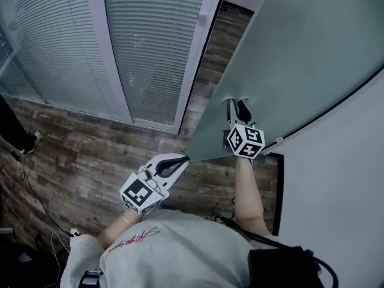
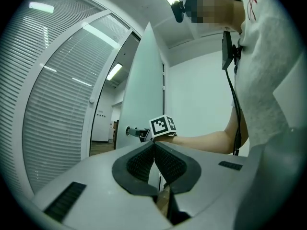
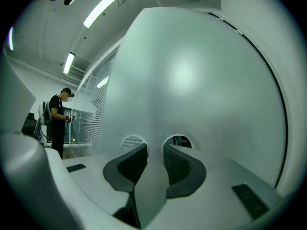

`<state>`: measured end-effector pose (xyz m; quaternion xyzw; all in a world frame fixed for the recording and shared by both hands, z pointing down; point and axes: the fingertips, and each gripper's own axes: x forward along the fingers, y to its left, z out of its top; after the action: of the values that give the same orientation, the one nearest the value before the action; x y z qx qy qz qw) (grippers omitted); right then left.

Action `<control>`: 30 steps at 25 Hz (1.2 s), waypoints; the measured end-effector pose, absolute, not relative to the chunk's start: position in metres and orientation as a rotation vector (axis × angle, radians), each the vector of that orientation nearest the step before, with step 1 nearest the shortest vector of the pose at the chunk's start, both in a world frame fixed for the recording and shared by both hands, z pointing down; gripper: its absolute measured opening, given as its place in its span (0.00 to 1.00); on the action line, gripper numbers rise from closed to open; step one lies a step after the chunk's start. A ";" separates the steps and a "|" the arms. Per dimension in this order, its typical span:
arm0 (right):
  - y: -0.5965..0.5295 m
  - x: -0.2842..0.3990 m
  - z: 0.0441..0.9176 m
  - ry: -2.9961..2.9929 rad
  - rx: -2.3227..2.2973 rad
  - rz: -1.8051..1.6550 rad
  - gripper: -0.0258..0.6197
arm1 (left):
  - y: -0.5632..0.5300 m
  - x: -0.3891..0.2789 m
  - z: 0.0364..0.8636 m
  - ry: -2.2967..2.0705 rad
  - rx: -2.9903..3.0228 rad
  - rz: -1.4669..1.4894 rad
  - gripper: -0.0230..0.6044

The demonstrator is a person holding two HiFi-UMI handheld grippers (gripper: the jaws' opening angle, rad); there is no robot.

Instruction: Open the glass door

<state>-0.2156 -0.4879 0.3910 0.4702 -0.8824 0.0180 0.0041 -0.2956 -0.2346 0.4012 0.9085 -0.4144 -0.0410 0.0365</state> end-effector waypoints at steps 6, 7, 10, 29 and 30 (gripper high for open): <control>-0.468 -0.206 0.389 -2.814 1.414 0.060 0.21 | -0.215 -0.271 0.405 -1.332 2.743 -0.141 0.07; -0.466 -0.205 0.389 -2.821 1.404 0.059 0.21 | -0.212 -0.267 0.405 -1.340 2.737 -0.141 0.07; -0.458 -0.201 0.389 -2.839 1.379 0.062 0.21 | -0.204 -0.254 0.407 -1.363 2.724 -0.139 0.07; -0.398 -0.161 0.393 -2.873 1.315 0.067 0.21 | -0.127 -0.228 0.409 -1.522 2.677 -0.136 0.07; -0.396 -0.158 0.393 -2.875 1.314 0.064 0.21 | -0.122 -0.227 0.409 -1.530 2.671 -0.139 0.07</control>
<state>-0.1582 -0.3957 0.3930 0.4155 -0.9093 0.0204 -0.0100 -0.2271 -0.1215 0.4092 0.8665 -0.4963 -0.0451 0.0300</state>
